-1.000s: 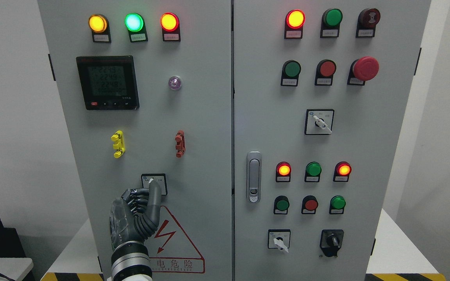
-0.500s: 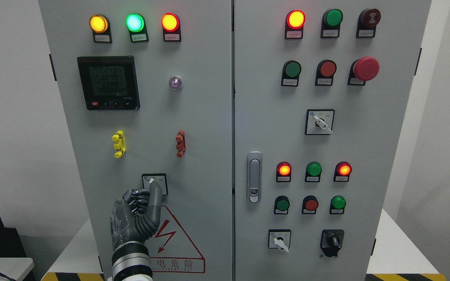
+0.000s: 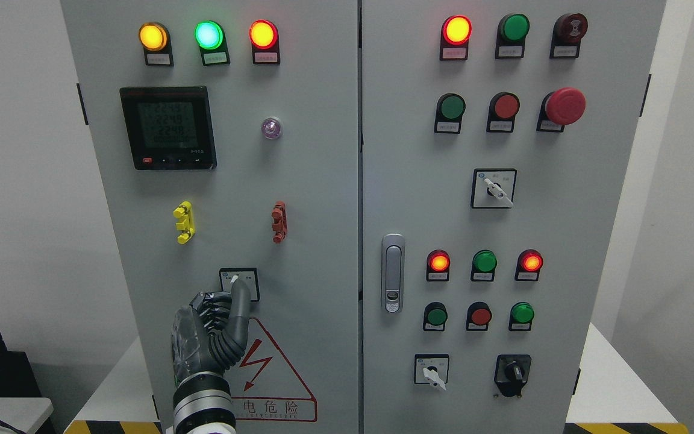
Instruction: Turn on light switch 1
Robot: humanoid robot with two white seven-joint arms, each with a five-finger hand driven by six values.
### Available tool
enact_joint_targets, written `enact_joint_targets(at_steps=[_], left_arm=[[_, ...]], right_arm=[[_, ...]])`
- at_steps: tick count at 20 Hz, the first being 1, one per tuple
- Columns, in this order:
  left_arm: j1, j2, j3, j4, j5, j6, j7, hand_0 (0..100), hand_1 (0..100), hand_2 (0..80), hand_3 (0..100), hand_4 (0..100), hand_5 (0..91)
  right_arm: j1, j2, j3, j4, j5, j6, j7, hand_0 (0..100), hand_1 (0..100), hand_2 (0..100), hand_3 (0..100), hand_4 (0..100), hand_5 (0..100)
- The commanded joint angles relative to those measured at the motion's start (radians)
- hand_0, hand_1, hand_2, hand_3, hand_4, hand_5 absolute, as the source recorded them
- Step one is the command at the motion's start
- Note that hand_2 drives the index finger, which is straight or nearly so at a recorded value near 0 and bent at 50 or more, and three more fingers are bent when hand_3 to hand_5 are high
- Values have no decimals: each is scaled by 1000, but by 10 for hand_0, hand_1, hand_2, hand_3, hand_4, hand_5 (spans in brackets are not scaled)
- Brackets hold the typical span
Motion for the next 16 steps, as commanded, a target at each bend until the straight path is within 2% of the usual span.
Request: enact_joint_targets(at_steps=[1,16], left_arm=[[-5,0,-1,0,0,5,-4,429,338,503,806,858,857],[-12,0,-1,0,0,5,-18,457,296,513,813,863,859]], right_arm=[[1,0,17,0,-25,-1,-1,120,389,0,0,0,0],[-1,0,17,0,-25,-1,-1,120,389,0,0,0,0]])
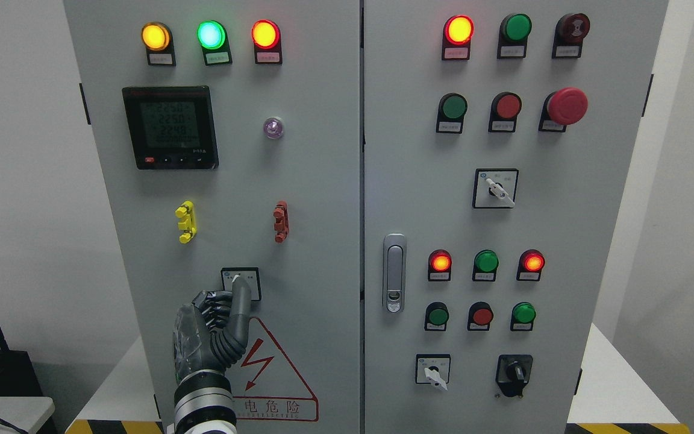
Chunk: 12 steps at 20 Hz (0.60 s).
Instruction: Turn on light switch 1
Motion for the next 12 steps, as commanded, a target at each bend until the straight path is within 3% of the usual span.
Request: enact_joint_targets(at_steps=[1,12], left_arm=[[-4,0,0,0,-1,0,-9,463,294,515,814,864,859],[-6,0,-8,0,-1,0,-24,480,308,518,817,866,860]], right_arm=[[1,1,17,0,-25,-1,-1,120,389,0,0,0,0],[1,1,17,0,-25,1,-1,120,389,0,0,0,0]])
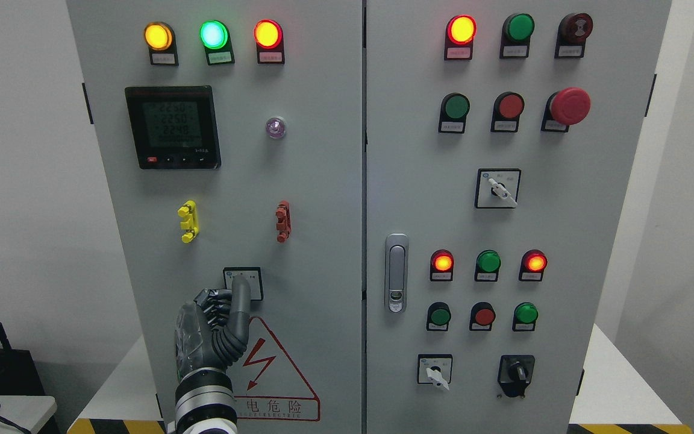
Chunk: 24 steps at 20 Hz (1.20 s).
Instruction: Turn on light switch 1
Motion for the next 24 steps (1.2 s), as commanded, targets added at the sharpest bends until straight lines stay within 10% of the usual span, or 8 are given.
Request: enact_joint_targets(at_steps=[1,24], left_arm=[[-1,0,-9,0,0,0,-6,481,311,518,818,866,860],[-10,0,-9,0,17,-3,-7,653,216,528,851,881,863]], right_arm=[[-1,1,17,0,-25,1,-1,120,389,0,0,0,0],[1,1,17,0,-25,1,-1,120,389,0,0,0,0]])
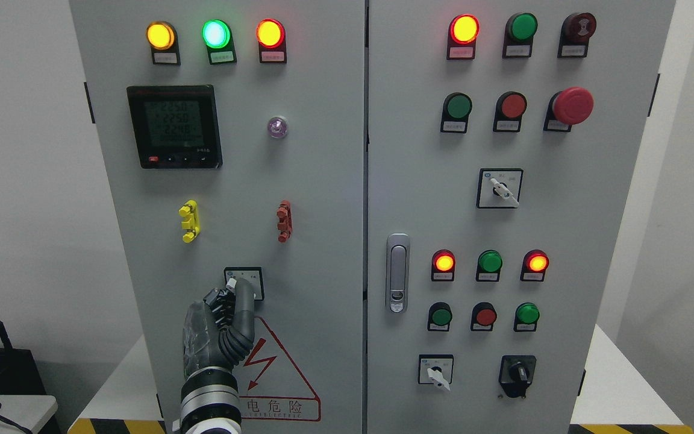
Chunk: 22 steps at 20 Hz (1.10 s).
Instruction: Turn on light switch 1
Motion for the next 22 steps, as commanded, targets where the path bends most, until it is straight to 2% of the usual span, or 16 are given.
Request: enact_joint_targets(at_steps=[1,19,22], left_arm=[[-7,0,-1,-1,2,-8,10,659,206,527,853,881,863],[-6,0,-1,-1,2,-8,10,688,139,525,857,885,864],[-6,0,-1,-1,2,-8,10,607,118,525,856,885,864]], right_arm=[[0,0,17,0,-25,1,-1,120,389,0,0,0,0],[-1,0,17,0,-25,-1,-1,120,389,0,0,0,0],[0,0,17,0,-25,-1,-1,120,389,0,0,0,0]])
